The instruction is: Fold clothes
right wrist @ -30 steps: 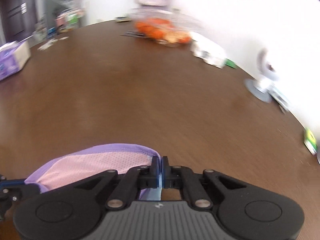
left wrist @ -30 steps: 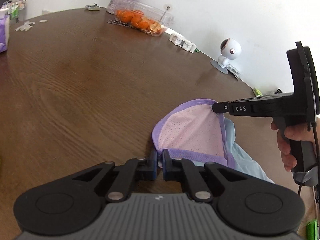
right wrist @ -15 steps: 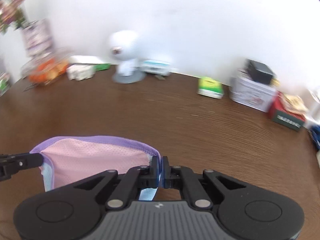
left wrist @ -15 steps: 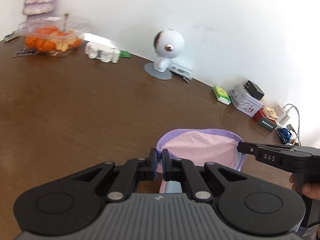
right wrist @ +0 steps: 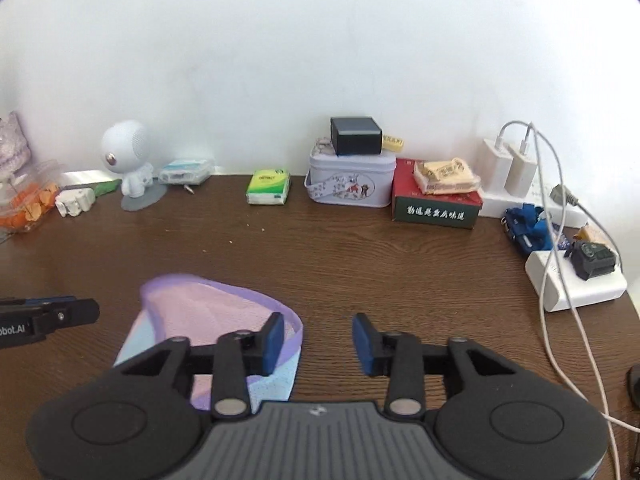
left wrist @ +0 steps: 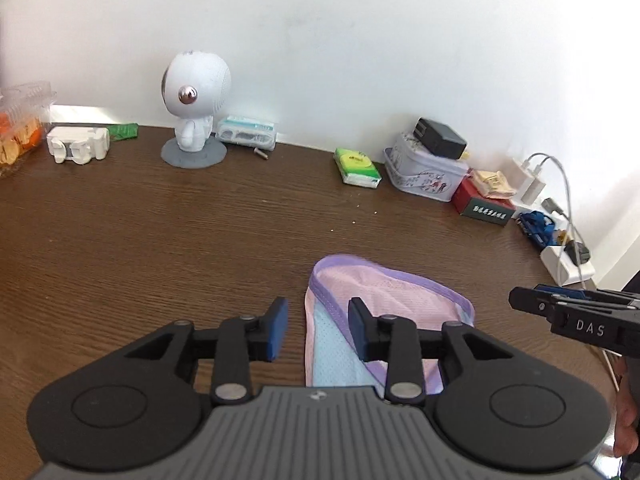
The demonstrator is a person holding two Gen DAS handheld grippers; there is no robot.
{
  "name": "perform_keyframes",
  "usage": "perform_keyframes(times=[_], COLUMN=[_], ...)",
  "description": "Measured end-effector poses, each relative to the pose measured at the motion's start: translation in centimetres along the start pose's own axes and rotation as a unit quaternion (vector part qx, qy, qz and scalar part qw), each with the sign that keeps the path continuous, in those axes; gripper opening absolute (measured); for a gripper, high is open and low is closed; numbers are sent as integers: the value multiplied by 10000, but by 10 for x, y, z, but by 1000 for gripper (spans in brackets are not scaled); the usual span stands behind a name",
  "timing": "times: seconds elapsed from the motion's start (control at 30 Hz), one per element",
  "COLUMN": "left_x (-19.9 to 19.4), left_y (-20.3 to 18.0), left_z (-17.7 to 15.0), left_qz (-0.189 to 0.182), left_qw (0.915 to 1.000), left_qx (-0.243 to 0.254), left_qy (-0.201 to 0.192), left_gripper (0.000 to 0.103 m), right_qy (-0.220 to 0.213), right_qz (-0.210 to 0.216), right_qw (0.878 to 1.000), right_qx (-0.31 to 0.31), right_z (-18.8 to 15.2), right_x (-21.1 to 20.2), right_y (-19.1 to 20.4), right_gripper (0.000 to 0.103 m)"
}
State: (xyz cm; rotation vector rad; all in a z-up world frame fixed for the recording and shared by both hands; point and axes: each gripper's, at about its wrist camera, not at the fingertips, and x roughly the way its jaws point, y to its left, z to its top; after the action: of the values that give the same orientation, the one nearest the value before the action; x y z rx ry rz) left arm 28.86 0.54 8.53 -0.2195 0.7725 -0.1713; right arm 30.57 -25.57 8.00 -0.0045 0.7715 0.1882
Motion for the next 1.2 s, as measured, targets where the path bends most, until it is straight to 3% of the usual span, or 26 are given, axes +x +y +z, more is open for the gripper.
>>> perform_keyframes(times=[0.07, 0.17, 0.3, 0.4, 0.47, 0.5, 0.53, 0.6, 0.7, 0.9, 1.07, 1.17, 1.2], left_x=[-46, -109, -134, -139, -141, -140, -138, -130, -131, -149, -180, -203, -210], left_y=[-3, -11, -25, -24, -27, -29, -32, -37, -38, -35, -42, -42, -41], left_z=[-29, -80, -163, -183, -187, -189, -192, -196, -205, -225, -250, -253, -252], left_qz=[-247, -510, -644, -890, -987, -1024, -990, -647, -500, -533, -615, -753, -819], left_qw=[9994, 9968, 9940, 9927, 9918, 9910, 9909, 9930, 9937, 9925, 9879, 9883, 9892], left_qx=[242, 598, 814, 720, 752, 813, 852, 921, 948, 1050, 1311, 1207, 1117], left_qy=[-79, -143, 347, 385, 314, 283, 315, 364, 323, 312, 558, 546, 471], left_gripper=[35, 38, 37, 34, 31, 25, 11, 3, 2, 0, 0, 3, 7], right_qy=[-80, 405, 653, 646, 512, 351, 312, 377, 266, 251, 339, 165, 42], right_qz=[269, 1191, 2019, 2239, 2060, 2032, 2020, 1877, 1671, 1407, 1320, 1200, 1315], right_qw=[9996, 9915, 9741, 9714, 9767, 9781, 9787, 9815, 9856, 9896, 9907, 9926, 9912], right_qx=[-46, -337, -786, -461, -310, -272, -186, -22, -80, 136, -65, 13, 118], right_z=[-7, -53, -139, -173, -184, -188, -190, -196, -209, -231, -258, -268, -268], right_x=[-37, -84, -120, -122, -124, -125, -123, -117, -119, -145, -179, -207, -213], right_y=[3, 21, 49, 50, 52, 52, 53, 56, 65, 57, 61, 53, 47], right_gripper=[46, 46, 45, 45, 40, 30, 20, 6, 3, 2, 4, 15, 26])
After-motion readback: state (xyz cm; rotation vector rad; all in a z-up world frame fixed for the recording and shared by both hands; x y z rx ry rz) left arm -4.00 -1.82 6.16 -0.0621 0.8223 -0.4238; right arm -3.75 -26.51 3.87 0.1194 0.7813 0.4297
